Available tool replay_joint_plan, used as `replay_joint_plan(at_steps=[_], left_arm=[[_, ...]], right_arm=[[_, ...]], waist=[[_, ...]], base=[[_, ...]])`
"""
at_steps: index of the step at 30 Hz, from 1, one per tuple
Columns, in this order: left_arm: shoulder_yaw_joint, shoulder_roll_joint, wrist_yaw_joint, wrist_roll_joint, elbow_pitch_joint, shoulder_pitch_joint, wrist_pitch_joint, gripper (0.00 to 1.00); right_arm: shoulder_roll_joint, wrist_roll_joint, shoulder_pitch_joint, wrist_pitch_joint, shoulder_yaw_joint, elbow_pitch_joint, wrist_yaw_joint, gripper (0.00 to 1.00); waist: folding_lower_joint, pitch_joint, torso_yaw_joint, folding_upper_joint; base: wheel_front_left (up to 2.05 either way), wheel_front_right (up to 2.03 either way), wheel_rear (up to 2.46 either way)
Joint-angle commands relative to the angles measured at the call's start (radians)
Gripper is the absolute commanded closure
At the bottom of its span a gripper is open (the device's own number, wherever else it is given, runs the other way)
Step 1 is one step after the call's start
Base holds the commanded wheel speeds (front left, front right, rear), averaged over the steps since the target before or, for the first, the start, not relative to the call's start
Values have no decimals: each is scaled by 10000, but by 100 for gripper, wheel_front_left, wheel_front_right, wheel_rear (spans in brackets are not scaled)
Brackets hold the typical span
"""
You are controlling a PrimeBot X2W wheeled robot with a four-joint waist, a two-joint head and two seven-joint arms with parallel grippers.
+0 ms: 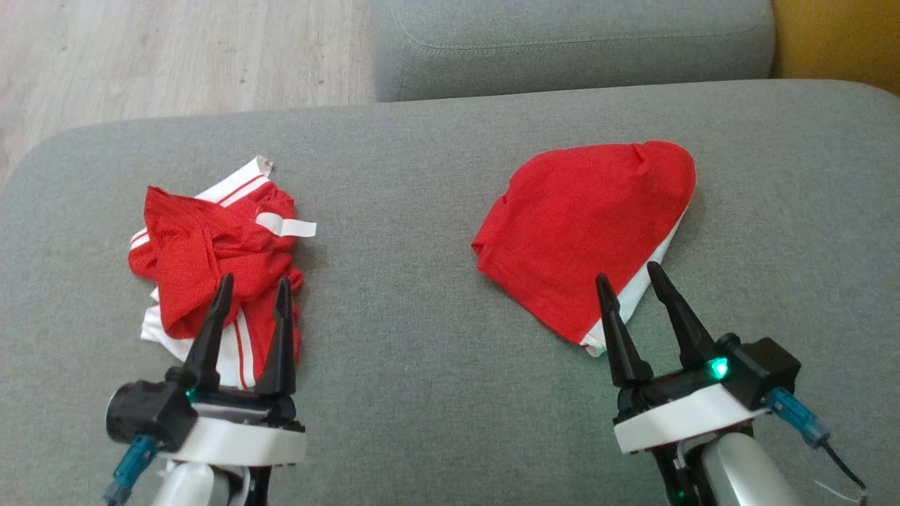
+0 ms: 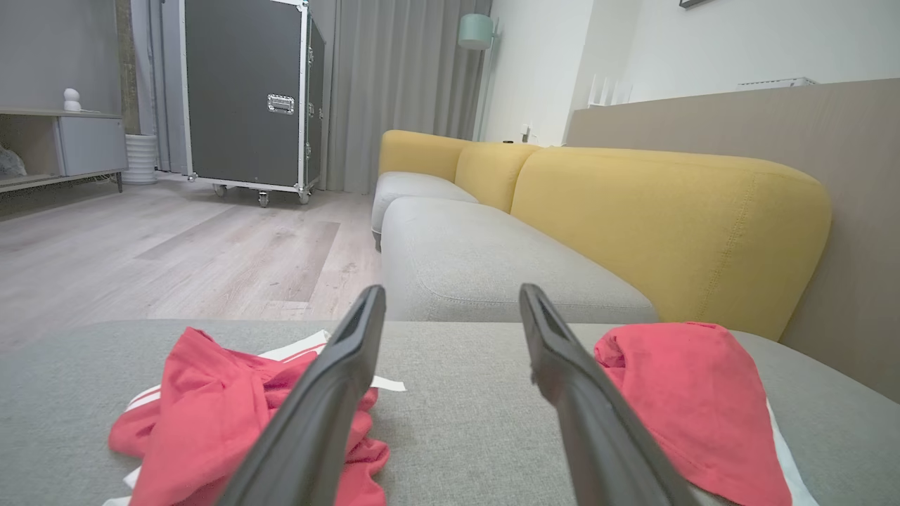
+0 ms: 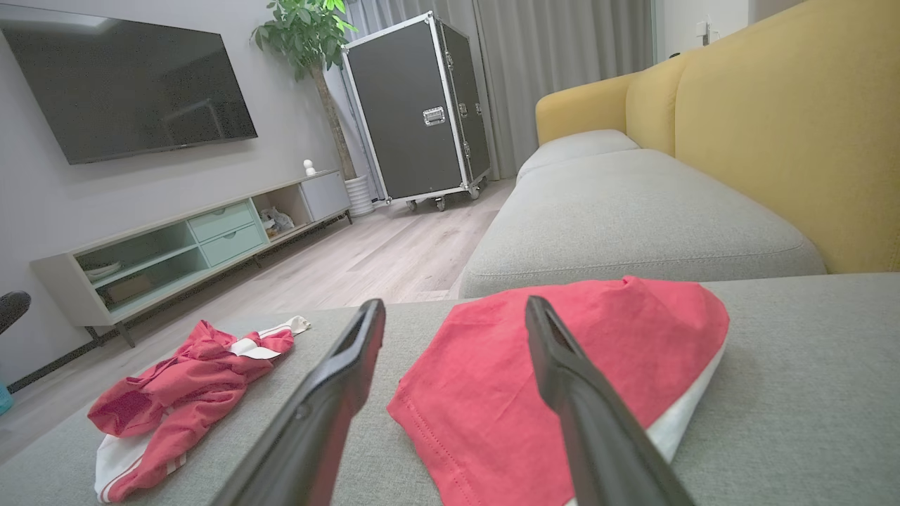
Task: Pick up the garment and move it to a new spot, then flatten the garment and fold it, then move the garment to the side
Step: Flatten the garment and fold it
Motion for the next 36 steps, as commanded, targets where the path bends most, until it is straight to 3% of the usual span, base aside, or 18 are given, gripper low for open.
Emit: replay_joint_plan(at_steps=[1, 6, 10, 18, 27, 28, 29, 36], left_arm=[[459, -14, -89, 135, -271, -256, -94, 0], [616, -357, -372, 395, -63, -274, -95, 0], [616, -529, -504, 499, 82, -379, -95, 0], [453, -787, -692, 602, 444, -714, -95, 0], [304, -894, -733, 565, 591, -907, -95, 0], [225, -882, -734, 547, 584, -912, -95, 0], [198, -867, -735, 536, 581, -905, -95, 0], [155, -786, -736, 474, 632, -917, -95, 0]], right_arm=[[-24, -16, -227, -107, 241, -318, -7, 0], [-24, -469, -350, -107, 251, -154, -7, 0], [-24, -984, -641, -107, 208, 666, -7, 0], [-24, -3068, -2231, 352, 339, 3816, -7, 0], [-24, -3608, -3245, 1079, -463, 5961, -7, 0], [-24, -3660, -3387, 1284, -608, 6328, -7, 23], [-24, -3660, -3443, 1319, -648, 6461, -7, 100], [-24, -3266, -3685, 764, -349, 6713, -7, 100]], waist=[[1, 27, -16, -1], [1, 216, 75, -1], [1, 385, 273, -1], [1, 873, 1037, -1], [1, 1109, 1771, -1], [1, 1141, 1856, -1], [1, 1144, 1880, -1], [1, 945, 1809, -1]], base=[[0, 0, 0], [0, 0, 0], [0, 0, 0], [0, 0, 0], [0, 0, 0], [0, 0, 0], [0, 0, 0], [0, 0, 0]])
